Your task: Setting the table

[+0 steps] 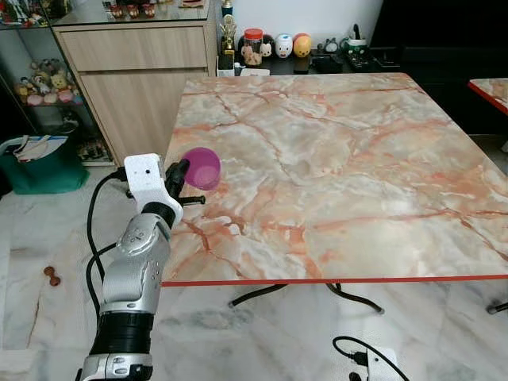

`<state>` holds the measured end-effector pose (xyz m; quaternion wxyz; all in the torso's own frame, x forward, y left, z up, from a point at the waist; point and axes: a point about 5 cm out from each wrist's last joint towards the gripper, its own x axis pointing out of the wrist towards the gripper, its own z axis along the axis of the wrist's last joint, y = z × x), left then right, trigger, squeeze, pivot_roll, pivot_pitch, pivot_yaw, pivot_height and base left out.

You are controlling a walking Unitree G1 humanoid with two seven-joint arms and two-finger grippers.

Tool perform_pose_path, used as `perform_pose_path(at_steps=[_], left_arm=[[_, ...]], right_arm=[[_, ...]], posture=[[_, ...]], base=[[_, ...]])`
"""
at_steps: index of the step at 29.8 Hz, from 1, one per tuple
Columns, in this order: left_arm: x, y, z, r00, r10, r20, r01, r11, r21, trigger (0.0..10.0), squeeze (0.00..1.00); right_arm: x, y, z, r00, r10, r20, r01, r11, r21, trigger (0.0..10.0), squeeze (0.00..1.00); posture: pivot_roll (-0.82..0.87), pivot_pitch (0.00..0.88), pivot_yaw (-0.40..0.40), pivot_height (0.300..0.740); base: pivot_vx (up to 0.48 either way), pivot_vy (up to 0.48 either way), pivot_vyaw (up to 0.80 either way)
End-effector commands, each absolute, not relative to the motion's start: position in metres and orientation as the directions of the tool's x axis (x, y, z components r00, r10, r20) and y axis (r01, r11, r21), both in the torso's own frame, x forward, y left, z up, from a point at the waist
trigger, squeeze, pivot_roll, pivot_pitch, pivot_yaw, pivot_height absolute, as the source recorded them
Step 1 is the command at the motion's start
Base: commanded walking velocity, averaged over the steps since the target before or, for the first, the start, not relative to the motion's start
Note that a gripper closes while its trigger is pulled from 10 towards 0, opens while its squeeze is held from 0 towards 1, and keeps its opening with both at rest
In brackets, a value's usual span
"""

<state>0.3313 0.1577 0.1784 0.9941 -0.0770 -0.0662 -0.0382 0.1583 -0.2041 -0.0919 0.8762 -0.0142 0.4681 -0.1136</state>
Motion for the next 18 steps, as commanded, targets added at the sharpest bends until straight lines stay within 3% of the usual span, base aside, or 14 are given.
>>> perform_pose_path(at_steps=[1,18], left_arm=[[0.328,0.1561,0.1849,0.981,-0.068,0.182,0.088,0.991,-0.103,10.0,0.0],[0.3286,0.1493,0.1843,0.971,-0.109,0.213,0.12,0.992,-0.04,10.0,0.0]], right_arm=[[0.1584,-0.2056,-0.0917,0.53,-0.227,-0.817,0.195,0.97,-0.143,10.0,0.0],[0.1604,-0.2033,-0.0906,0.549,-0.233,-0.803,0.217,0.967,-0.132,10.0,0.0]], posture=[[0.05,0.0,-0.019,0.74],[0.04,0.0,-0.012,0.74]], base=[[0.0,0.0,0.0],[0.0,-0.015,0.0]])
